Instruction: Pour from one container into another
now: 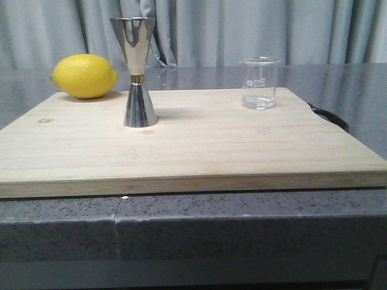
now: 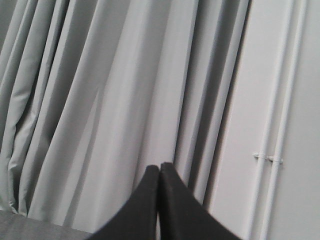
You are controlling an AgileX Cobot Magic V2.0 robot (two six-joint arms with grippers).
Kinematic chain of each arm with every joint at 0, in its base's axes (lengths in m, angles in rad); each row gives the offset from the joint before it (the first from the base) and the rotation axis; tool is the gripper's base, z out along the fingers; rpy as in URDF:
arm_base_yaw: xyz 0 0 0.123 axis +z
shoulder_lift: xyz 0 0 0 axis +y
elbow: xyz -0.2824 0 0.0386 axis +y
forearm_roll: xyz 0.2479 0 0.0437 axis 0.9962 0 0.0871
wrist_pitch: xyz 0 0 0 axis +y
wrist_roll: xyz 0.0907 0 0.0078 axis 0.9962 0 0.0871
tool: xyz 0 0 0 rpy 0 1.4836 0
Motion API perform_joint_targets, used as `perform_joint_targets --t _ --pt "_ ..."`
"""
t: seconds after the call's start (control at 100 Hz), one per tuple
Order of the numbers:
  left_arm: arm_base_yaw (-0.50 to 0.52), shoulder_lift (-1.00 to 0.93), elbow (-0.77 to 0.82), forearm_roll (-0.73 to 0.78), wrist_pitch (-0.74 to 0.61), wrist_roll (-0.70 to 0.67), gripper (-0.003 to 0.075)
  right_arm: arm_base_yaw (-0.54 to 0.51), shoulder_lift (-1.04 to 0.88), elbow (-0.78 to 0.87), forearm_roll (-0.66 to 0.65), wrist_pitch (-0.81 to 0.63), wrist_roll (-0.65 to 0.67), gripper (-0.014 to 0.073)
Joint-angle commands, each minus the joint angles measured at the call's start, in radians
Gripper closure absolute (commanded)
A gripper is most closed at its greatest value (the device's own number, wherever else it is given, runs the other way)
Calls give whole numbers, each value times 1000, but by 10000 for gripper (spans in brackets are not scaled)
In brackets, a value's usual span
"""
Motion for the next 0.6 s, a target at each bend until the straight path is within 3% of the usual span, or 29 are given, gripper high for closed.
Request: perform_joint_targets --t 0.0,0.59 --pt "0 -9 15 7 -68 0 740 -8 11 -22 3 7 -19 664" --pt "0 -66 361 -41 -348 0 740 -8 11 115 57 -8 -19 664"
